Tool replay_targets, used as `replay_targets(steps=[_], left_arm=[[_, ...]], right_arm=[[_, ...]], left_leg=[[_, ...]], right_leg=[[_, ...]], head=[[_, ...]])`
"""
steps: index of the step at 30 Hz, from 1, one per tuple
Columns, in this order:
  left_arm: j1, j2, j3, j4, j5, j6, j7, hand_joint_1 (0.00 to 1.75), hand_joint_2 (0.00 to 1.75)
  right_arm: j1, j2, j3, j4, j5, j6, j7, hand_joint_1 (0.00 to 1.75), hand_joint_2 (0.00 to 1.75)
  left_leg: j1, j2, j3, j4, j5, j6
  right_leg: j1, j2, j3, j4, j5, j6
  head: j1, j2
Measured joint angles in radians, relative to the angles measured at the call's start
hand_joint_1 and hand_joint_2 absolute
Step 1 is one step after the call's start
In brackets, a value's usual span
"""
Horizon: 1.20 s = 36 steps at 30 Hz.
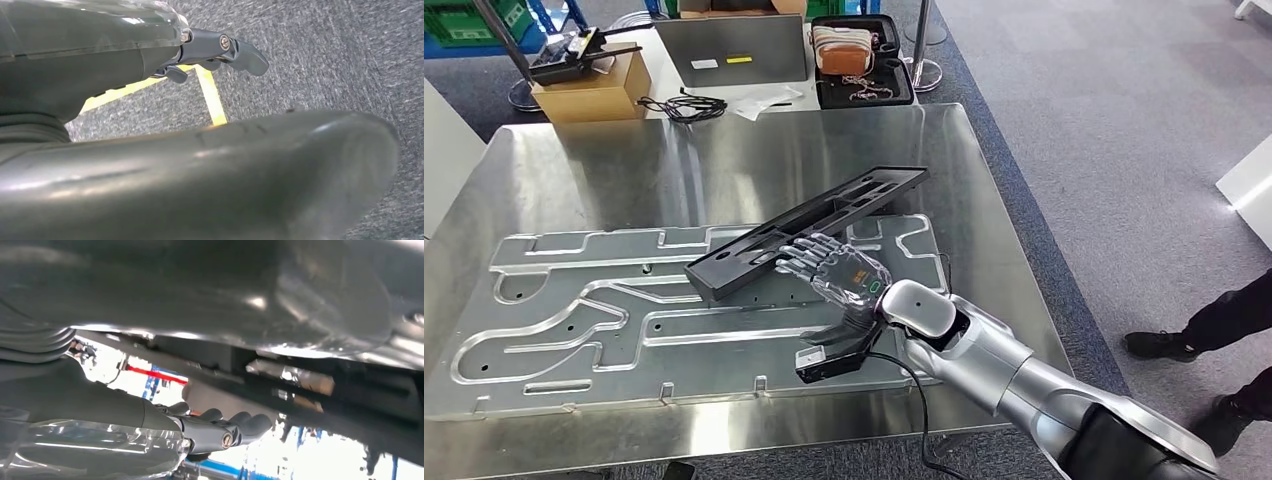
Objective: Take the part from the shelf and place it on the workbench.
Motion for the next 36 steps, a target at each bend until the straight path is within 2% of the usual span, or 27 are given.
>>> replay_targets(steps=[1, 2, 4, 5, 7, 9, 11, 13, 14, 15, 16, 18, 19, 20, 23, 24, 25, 26, 28, 29, 30, 31, 32, 33, 34, 35, 36], left_arm=[[0.0, 0.0, 0.0, 0.0, 0.0, -0.001, 0.0, 0.0, 0.0], [0.0, 0.0, 0.0, 0.0, 0.001, -0.003, 0.0, 0.0, 0.0], [0.0, 0.0, 0.001, 0.0, 0.002, -0.008, 0.0, 0.0, 0.0], [-0.001, 0.0, 0.001, 0.0, 0.002, -0.01, -0.001, 0.0, 0.0], [-0.001, 0.0, 0.001, 0.0, 0.002, -0.013, -0.001, 0.0, 0.0], [0.0, 0.001, 0.001, 0.0, 0.002, -0.014, -0.001, 0.0, 0.0], [-0.001, 0.001, 0.001, 0.0, 0.001, -0.015, -0.001, 0.0, 0.0], [0.0, 0.002, 0.001, 0.0, 0.001, -0.015, -0.001, 0.0, 0.0], [0.001, 0.002, 0.001, 0.0, 0.001, -0.014, -0.001, 0.0, 0.0], [0.002, 0.002, 0.001, 0.0, 0.001, -0.014, -0.001, 0.0, 0.0], [0.002, 0.002, 0.001, 0.0, 0.001, -0.015, -0.001, 0.0, 0.0], [0.001, 0.002, 0.001, 0.0, 0.001, -0.015, -0.001, 0.0, 0.0], [0.0, 0.003, 0.001, 0.0, 0.001, -0.015, -0.001, 0.0, 0.0], [-0.001, 0.003, 0.001, 0.0, 0.002, -0.015, -0.001, 0.0, 0.0], [0.0, 0.004, 0.001, 0.0, 0.002, -0.015, -0.001, 0.0, 0.0], [0.0, 0.004, 0.001, 0.0, 0.002, -0.015, -0.002, 0.0, 0.0], [-0.001, 0.004, 0.001, 0.0, 0.002, -0.015, -0.002, 0.0, 0.0], [-0.001, 0.003, 0.001, 0.0, 0.002, -0.015, -0.002, 0.0, 0.0], [0.0, 0.003, 0.001, 0.0, 0.002, -0.016, -0.002, 0.0, 0.0], [0.0, 0.003, 0.001, 0.0, 0.002, -0.016, -0.002, 0.0, 0.0], [0.001, 0.003, 0.001, 0.0, 0.002, -0.016, -0.002, 0.0, 0.0], [0.001, 0.003, 0.001, 0.0, 0.002, -0.016, -0.002, 0.0, 0.0], [0.001, 0.003, 0.001, 0.0, 0.002, -0.017, -0.002, 0.0, 0.0], [0.0, 0.003, 0.001, 0.0, 0.002, -0.018, -0.002, 0.0, 0.0], [0.0, 0.002, 0.001, 0.0, 0.003, -0.018, -0.002, 0.0, 0.0], [0.0, 0.0, 0.001, 0.0, 0.003, -0.019, -0.002, 0.0, 0.0], [0.0, -0.001, 0.001, 0.0, 0.003, -0.019, -0.002, 0.0, 0.0]], right_arm=[[0.002, -0.001, 0.0, 0.001, 0.0, 0.0, 0.0, 0.0, 0.0], [0.002, -0.001, 0.0, 0.001, 0.001, -0.001, 0.0, 0.0, 0.0], [0.001, -0.001, 0.001, 0.002, 0.002, -0.004, 0.0, 0.0, 0.0], [0.002, -0.001, 0.001, 0.003, 0.002, -0.006, 0.0, 0.0, 0.0], [0.003, 0.0, 0.002, 0.005, 0.004, -0.009, -0.001, 0.0, 0.0], [0.002, 0.0, 0.002, 0.006, 0.005, -0.012, -0.002, 0.0, 0.0], [0.002, 0.002, 0.002, 0.007, 0.005, -0.016, -0.004, 0.0, 0.0], [0.002, 0.003, 0.002, 0.01, 0.005, -0.019, -0.007, 0.0, 0.0], [0.003, 0.003, 0.002, 0.012, 0.006, -0.019, -0.009, 0.0, 0.0], [0.004, 0.003, 0.002, 0.014, 0.006, -0.019, -0.01, 0.0, 0.0], [0.004, 0.003, 0.002, 0.015, 0.006, -0.019, -0.011, 0.0, 0.0], [0.004, 0.004, 0.002, 0.016, 0.006, -0.019, -0.013, 0.0, 0.0], [0.004, 0.004, 0.002, 0.016, 0.006, -0.019, -0.014, 0.0, 0.0], [0.003, 0.005, 0.001, 0.016, 0.006, -0.02, -0.014, 0.0, 0.0], [0.002, 0.006, 0.0, 0.017, 0.006, -0.02, -0.016, 0.0, 0.0], [0.001, 0.006, 0.0, 0.017, 0.006, -0.02, -0.017, 0.0, 0.0], [0.001, 0.006, 0.0, 0.017, 0.005, -0.02, -0.017, 0.0, 0.0], [0.0, 0.006, -0.001, 0.018, 0.005, -0.02, -0.017, 0.0, 0.0], [0.0, 0.006, -0.001, 0.019, 0.005, -0.02, -0.017, 0.0, 0.0], [0.002, 0.006, -0.001, 0.019, 0.005, -0.021, -0.016, 0.0, 0.0], [0.004, 0.006, -0.001, 0.02, 0.005, -0.021, -0.016, 0.0, 0.0], [0.006, 0.006, -0.001, 0.02, 0.005, -0.022, -0.015, 0.0, 0.0], [0.007, 0.006, -0.001, 0.02, 0.005, -0.023, -0.014, 0.0, 0.0], [0.007, 0.006, -0.001, 0.02, 0.006, -0.024, -0.013, 0.0, 0.0], [0.007, 0.006, -0.002, 0.019, 0.006, -0.025, -0.013, 0.0, 0.0], [0.006, 0.007, -0.002, 0.019, 0.007, -0.027, -0.012, 0.0, 0.0], [0.006, 0.008, -0.003, 0.018, 0.007, -0.028, -0.011, 0.0, 0.0]], left_leg=[[0.002, 0.0, -0.004, 0.01, -0.006, -0.005], [0.005, 0.0, -0.006, 0.02, -0.013, -0.01], [0.006, 0.0, -0.018, 0.04, -0.027, -0.022], [0.006, 0.0, -0.022, 0.047, -0.031, -0.028], [0.005, 0.0, -0.029, 0.055, -0.033, -0.038], [0.006, 0.0, -0.036, 0.068, -0.047, -0.049], [0.009, -0.001, -0.069, 0.143, -0.1, -0.06], [0.011, -0.001, -0.13, 0.278, -0.165, -0.066], [0.011, -0.001, -0.153, 0.33, -0.179, -0.067], [0.012, -0.001, -0.16, 0.345, -0.172, -0.068], [0.012, -0.001, -0.147, 0.319, -0.145, -0.066], [0.012, -0.001, -0.078, 0.182, -0.078, -0.06], [0.01, -0.002, -0.047, 0.12, -0.055, -0.055], [0.007, -0.003, -0.029, 0.08, -0.043, -0.051], [0.003, -0.004, -0.039, 0.061, -0.022, -0.035], [0.004, -0.003, -0.046, 0.059, -0.011, -0.027], [0.006, -0.001, -0.056, 0.055, 0.002, -0.018], [0.008, 0.001, -0.067, 0.053, 0.016, -0.011], [0.006, 0.002, -0.097, 0.054, 0.037, -0.004], [0.004, 0.003, -0.112, 0.056, 0.048, -0.004], [0.003, 0.003, -0.128, 0.059, 0.057, -0.004], [0.001, 0.003, -0.143, 0.062, 0.066, -0.004], [-0.001, 0.003, -0.157, 0.066, 0.074, -0.005], [-0.002, 0.003, -0.169, 0.071, 0.08, -0.006], [-0.004, 0.003, -0.179, 0.075, 0.086, -0.009], [-0.005, 0.003, -0.185, 0.077, 0.092, -0.013], [-0.004, 0.003, -0.188, 0.077, 0.099, -0.018]], right_leg=[[-0.006, -0.002, 0.014, -0.033, 0.031, 0.005], [-0.01, -0.004, 0.042, -0.092, 0.068, 0.008], [-0.01, -0.006, 0.096, -0.192, 0.102, 0.008], [-0.008, -0.006, 0.106, -0.213, 0.101, 0.004], [-0.004, -0.004, 0.104, -0.22, 0.091, -0.01], [-0.007, -0.005, 0.101, -0.229, 0.091, -0.025], [-0.01, -0.006, 0.098, -0.236, 0.097, -0.038], [-0.008, -0.008, 0.088, -0.236, 0.103, -0.045], [-0.007, -0.008, 0.083, -0.235, 0.107, -0.047], [-0.006, -0.008, 0.078, -0.234, 0.111, -0.047], [-0.006, -0.008, 0.074, -0.233, 0.115, -0.046], [-0.006, -0.007, 0.067, -0.232, 0.125, -0.041], [-0.005, -0.006, 0.064, -0.232, 0.132, -0.036], [-0.005, -0.006, 0.062, -0.234, 0.139, -0.03], [-0.006, -0.006, 0.057, -0.243, 0.161, -0.009], [-0.007, -0.006, 0.051, -0.241, 0.154, -0.004], [-0.007, -0.006, 0.042, -0.223, 0.129, 0.001], [-0.008, -0.007, 0.026, -0.185, 0.086, 0.004], [-0.009, -0.007, -0.01, -0.058, -0.011, 0.009], [-0.008, -0.007, -0.022, 0.004, -0.037, 0.01], [-0.008, -0.007, -0.022, 0.041, -0.041, 0.011], [-0.007, -0.007, -0.002, 0.041, -0.025, 0.009], [-0.007, -0.007, 0.035, 0.004, -0.001, 0.005], [-0.004, -0.007, 0.087, -0.059, 0.018, -0.002], [-0.001, -0.007, 0.141, -0.134, 0.022, -0.01], [0.002, -0.007, 0.18, -0.193, 0.018, -0.016], [0.006, -0.007, 0.203, -0.232, 0.011, -0.021]], head=[[0.0, 0.0], [0.0, 0.0], [0.0, 0.0], [0.0, 0.0], [0.0, 0.0], [0.0, 0.0], [0.0, 0.0], [0.0, 0.0], [0.0, 0.0], [0.0, 0.0], [0.0, 0.0], [0.0, 0.0], [0.0, 0.0], [0.0, 0.0], [0.0, 0.0], [0.0, 0.0], [0.0, 0.0], [0.0, 0.0], [0.0, 0.0], [0.0, 0.0], [0.0, 0.0], [0.0, 0.0], [0.0, 0.0], [0.0, 0.0], [0.0, 0.0], [0.0, 0.0], [0.0, 0.0]])
